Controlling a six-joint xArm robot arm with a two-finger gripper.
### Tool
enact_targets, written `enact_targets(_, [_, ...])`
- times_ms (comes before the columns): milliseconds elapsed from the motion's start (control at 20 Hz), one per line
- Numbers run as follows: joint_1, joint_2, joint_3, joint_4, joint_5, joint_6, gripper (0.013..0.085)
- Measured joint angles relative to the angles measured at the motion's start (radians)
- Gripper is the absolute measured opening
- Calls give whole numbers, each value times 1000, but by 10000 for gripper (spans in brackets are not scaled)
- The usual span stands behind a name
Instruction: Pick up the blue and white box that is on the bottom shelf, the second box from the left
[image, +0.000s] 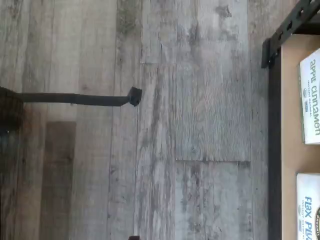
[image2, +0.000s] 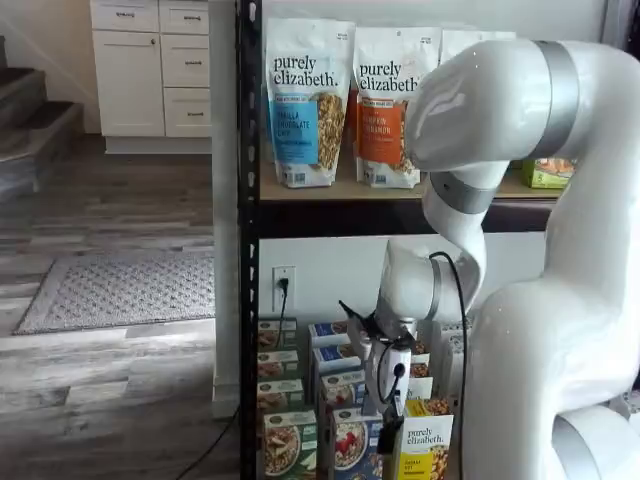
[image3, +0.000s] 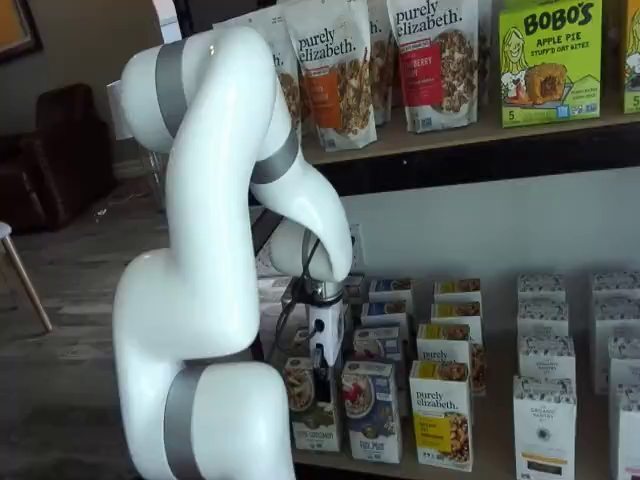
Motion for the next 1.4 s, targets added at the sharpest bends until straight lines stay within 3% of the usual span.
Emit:
enact_targets(150, [-3,31,-33,-19,44,14,850])
enact_targets(350, [1,50,-39,-6,25,5,850])
enact_targets(800, [25,92,-4,138,-163,-114,850])
enact_targets(1050, [32,134,-21,211,-215,-179,850])
enact_targets(1400, [20,207,-97,226,-210,-205,850])
